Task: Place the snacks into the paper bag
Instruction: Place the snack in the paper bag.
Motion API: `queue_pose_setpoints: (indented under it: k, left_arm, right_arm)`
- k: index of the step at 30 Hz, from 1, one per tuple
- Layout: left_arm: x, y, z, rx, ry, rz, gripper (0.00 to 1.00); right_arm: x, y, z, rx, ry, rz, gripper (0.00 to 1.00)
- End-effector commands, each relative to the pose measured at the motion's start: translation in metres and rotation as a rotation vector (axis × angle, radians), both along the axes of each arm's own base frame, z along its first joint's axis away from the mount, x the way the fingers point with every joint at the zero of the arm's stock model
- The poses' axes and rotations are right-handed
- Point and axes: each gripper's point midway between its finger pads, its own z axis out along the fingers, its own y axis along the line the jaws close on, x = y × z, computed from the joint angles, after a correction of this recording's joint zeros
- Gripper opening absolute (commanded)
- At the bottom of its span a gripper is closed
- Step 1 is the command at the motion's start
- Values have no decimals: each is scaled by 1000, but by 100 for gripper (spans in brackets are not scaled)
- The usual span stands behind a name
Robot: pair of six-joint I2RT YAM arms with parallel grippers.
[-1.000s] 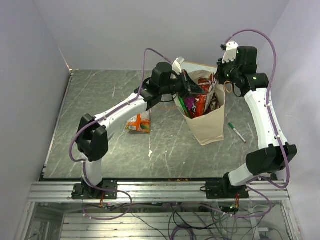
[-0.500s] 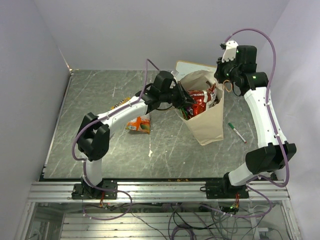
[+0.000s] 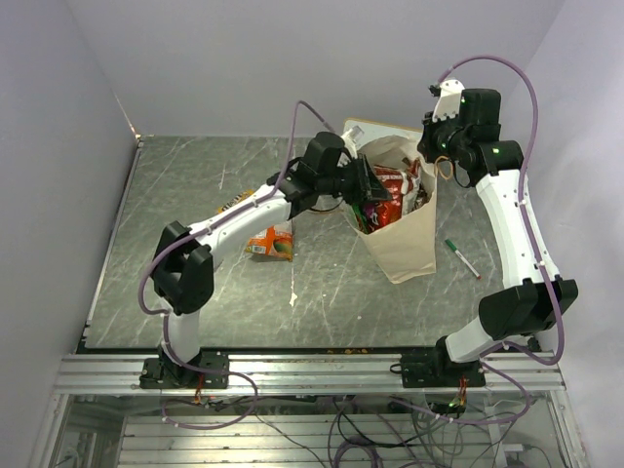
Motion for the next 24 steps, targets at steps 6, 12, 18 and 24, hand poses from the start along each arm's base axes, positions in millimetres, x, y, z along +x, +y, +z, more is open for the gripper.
queue_pose_setpoints:
  k: [6, 12, 18, 24]
  left_arm:
    - [-66, -53, 27, -92, -118, -292, 28]
    - [-81, -64, 12, -89, -80, -359, 31]
    - [-79, -57, 41, -72, -222, -377, 36]
    - [-83, -47, 69, -78, -347, -392, 55]
  right_arm:
    - [-2, -1, 2, -3, -3, 5, 0]
    - [-3, -2, 3, -5, -5, 6, 0]
    - [-3, -1, 0, -6, 1, 9, 0]
    - [-3, -1, 2, -6, -3, 12, 0]
